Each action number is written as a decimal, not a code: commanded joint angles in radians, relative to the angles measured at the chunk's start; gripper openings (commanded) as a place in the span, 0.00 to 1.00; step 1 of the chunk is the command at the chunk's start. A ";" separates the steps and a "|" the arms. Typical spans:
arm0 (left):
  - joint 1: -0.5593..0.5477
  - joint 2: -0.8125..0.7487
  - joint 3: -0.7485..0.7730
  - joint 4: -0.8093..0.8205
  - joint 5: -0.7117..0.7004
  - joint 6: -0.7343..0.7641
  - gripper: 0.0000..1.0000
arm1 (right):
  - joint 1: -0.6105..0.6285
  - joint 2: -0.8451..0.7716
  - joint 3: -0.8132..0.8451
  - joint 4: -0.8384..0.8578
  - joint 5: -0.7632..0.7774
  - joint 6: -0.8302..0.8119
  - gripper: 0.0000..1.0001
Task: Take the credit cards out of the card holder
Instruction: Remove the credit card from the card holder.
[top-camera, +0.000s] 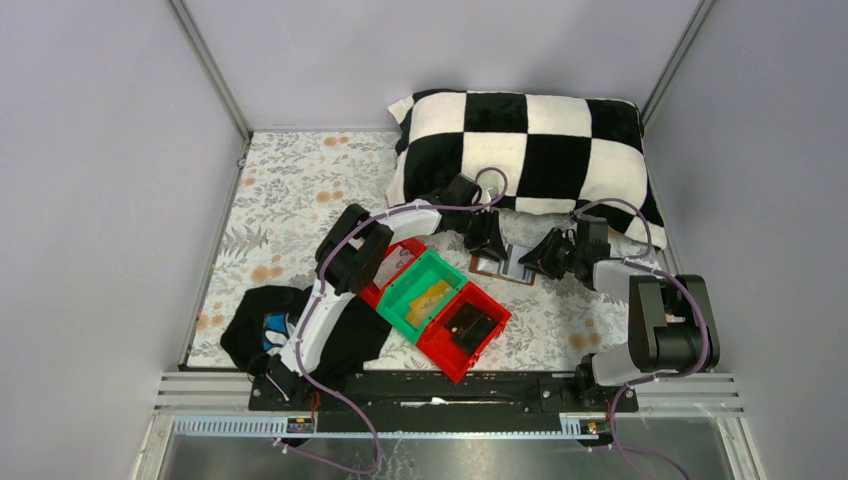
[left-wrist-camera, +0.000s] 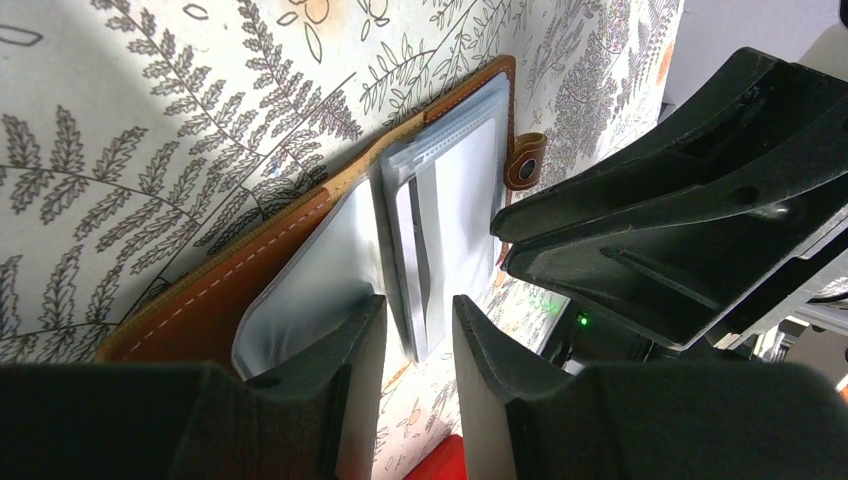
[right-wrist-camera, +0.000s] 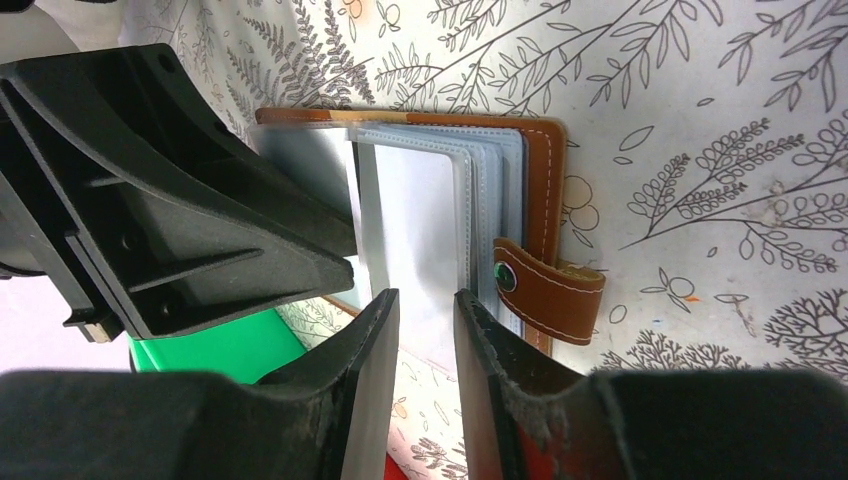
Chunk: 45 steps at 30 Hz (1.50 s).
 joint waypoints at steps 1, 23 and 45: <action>0.023 -0.011 -0.012 -0.027 -0.031 -0.001 0.35 | 0.006 0.039 -0.001 0.013 -0.009 0.003 0.34; 0.036 -0.018 -0.051 0.020 -0.026 -0.019 0.19 | 0.024 0.083 -0.003 0.038 -0.005 0.039 0.33; 0.057 -0.096 -0.119 -0.005 -0.085 0.015 0.00 | 0.022 0.069 0.004 -0.092 0.173 0.009 0.31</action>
